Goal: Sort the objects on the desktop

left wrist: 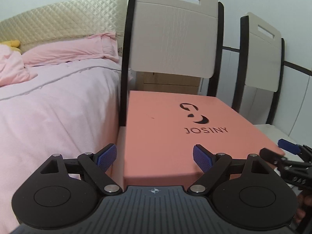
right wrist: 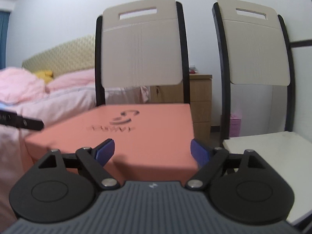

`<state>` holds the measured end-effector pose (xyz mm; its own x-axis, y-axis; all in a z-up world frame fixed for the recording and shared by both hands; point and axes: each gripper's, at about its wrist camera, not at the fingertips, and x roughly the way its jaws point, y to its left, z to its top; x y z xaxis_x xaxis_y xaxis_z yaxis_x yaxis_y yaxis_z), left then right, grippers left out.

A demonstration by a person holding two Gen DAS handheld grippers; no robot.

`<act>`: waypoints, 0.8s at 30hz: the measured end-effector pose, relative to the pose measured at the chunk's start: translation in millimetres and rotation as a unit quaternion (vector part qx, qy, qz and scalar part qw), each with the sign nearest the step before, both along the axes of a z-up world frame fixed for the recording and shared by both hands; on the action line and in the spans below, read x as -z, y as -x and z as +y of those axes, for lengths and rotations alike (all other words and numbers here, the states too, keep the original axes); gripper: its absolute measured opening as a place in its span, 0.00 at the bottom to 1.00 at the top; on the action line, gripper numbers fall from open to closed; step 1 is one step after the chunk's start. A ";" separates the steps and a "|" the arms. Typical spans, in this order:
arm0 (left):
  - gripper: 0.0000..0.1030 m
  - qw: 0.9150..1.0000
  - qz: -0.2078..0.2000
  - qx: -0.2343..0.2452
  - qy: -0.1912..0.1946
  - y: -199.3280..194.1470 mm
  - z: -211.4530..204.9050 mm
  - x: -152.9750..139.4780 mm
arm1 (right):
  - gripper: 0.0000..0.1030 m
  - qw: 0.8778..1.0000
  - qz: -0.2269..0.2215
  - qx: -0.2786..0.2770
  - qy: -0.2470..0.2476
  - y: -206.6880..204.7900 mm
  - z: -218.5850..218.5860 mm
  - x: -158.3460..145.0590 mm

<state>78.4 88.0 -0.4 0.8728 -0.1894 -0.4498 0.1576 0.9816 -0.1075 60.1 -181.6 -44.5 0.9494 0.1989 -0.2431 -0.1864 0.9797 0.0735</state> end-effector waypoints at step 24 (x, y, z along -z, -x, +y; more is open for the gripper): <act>0.83 0.997 0.025 -0.057 -0.036 23.0 -26.7 24.3 | 0.84 1.000 -0.003 0.017 0.019 16.3 4.6 10.5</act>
<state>55.3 61.3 -24.7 0.8629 -0.0555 -0.5023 0.0408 0.9984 -0.0403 43.8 -176.9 -55.0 0.9569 0.1580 -0.2437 -0.1541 0.9874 0.0351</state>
